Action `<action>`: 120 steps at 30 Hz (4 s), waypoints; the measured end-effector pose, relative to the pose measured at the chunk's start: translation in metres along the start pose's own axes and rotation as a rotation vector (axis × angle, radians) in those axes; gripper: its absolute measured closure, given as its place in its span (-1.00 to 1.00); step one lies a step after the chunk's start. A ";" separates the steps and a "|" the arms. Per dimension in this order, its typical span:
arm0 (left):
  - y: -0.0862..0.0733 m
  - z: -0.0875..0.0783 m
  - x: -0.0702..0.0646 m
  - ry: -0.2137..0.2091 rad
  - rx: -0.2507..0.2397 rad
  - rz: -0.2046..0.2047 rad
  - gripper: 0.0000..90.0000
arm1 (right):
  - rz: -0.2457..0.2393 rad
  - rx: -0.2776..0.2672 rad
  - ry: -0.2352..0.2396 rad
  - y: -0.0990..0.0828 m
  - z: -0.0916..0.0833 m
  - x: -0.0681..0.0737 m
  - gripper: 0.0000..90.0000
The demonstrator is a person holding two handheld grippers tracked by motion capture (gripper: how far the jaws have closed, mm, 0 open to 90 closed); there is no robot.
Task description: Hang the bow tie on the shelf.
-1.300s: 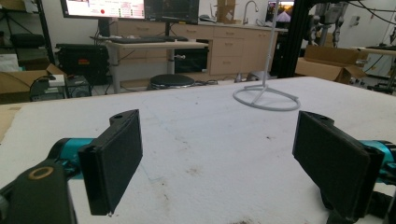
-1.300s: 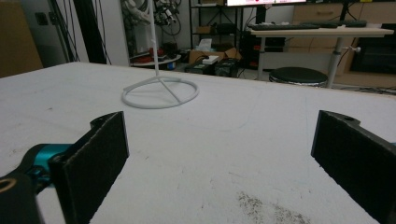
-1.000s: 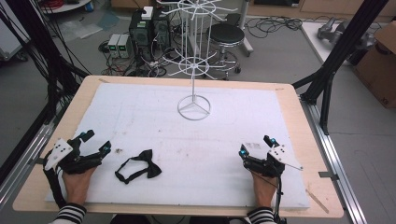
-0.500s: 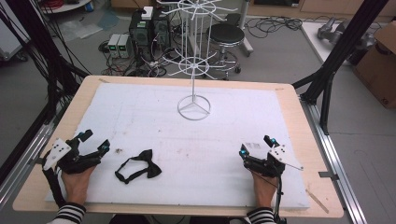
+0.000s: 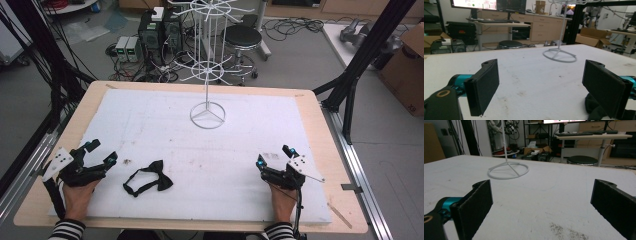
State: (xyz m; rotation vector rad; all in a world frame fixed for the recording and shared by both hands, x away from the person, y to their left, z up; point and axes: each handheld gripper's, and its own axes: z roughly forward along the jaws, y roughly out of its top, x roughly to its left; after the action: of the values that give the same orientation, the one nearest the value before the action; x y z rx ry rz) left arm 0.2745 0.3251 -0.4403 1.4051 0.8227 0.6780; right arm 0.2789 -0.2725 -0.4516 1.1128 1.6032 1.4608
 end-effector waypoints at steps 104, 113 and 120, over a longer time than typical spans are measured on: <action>0.013 0.089 -0.116 -0.300 1.044 0.186 0.83 | 0.015 -0.010 0.007 0.000 -0.001 -0.003 -0.93; 0.015 0.086 -0.116 -0.280 1.010 0.179 0.90 | 0.014 -0.011 0.006 0.000 -0.001 -0.002 -0.93; 0.020 0.083 -0.113 -0.275 0.957 0.177 0.91 | 0.014 -0.011 0.006 0.000 -0.001 -0.002 -0.93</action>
State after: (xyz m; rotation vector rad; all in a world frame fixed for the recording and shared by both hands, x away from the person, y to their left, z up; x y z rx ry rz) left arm 0.2801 0.1862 -0.4112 2.3906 0.8381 0.1802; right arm 0.2791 -0.2747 -0.4518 1.1160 1.5926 1.4818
